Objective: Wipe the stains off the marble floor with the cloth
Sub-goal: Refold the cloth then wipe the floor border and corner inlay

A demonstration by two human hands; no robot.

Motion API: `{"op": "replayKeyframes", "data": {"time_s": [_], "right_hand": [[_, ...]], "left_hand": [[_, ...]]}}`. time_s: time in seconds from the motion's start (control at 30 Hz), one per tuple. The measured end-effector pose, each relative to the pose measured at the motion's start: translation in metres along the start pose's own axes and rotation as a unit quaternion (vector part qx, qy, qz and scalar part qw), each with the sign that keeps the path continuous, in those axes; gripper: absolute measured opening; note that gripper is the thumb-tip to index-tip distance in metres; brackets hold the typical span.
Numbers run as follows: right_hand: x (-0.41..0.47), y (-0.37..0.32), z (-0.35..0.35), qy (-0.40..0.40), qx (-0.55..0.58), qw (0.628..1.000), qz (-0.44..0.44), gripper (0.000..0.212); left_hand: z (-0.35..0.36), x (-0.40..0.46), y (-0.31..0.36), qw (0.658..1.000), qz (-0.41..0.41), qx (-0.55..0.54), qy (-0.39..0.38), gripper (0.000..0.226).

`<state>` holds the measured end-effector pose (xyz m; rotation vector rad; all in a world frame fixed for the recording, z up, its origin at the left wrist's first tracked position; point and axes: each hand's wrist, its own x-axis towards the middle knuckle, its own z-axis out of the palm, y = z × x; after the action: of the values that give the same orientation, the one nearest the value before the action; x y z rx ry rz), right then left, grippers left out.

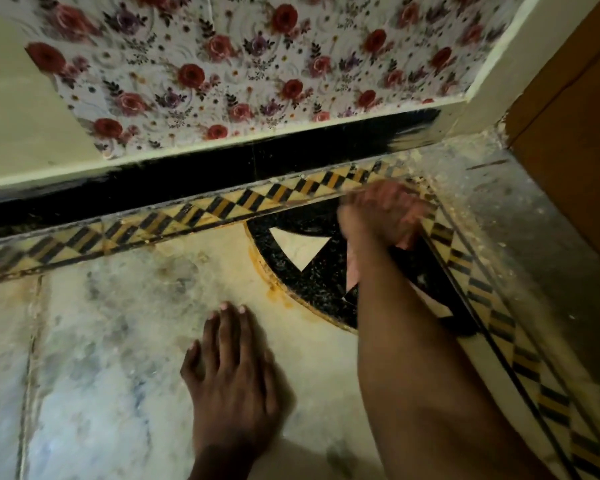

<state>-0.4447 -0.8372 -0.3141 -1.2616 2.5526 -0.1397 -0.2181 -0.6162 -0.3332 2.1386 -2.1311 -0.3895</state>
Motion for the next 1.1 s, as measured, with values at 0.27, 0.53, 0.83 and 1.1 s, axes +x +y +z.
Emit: {"op": "replayKeyframes", "data": {"time_s": [0.27,0.53,0.83,1.1], "right_hand": [[-0.11,0.076,0.03,-0.034,-0.104,0.901,-0.419,0.063],[0.013,0.068,-0.02,-0.052,0.002,0.999,-0.005,0.087],[-0.126,0.206,0.001,0.008,-0.059,0.998,-0.019,0.091],[-0.148,0.132,0.02,-0.034,-0.074,0.971,-0.224,0.073]], "left_hand": [[0.002,-0.002,-0.004,1.0,0.0,-0.009,0.007,0.074],[0.004,-0.002,-0.004,1.0,0.005,0.007,0.009,0.074],[0.007,-0.005,-0.009,1.0,0.016,0.021,0.004,0.075],[0.003,-0.006,-0.006,1.0,0.021,0.015,0.015,0.075]]}}
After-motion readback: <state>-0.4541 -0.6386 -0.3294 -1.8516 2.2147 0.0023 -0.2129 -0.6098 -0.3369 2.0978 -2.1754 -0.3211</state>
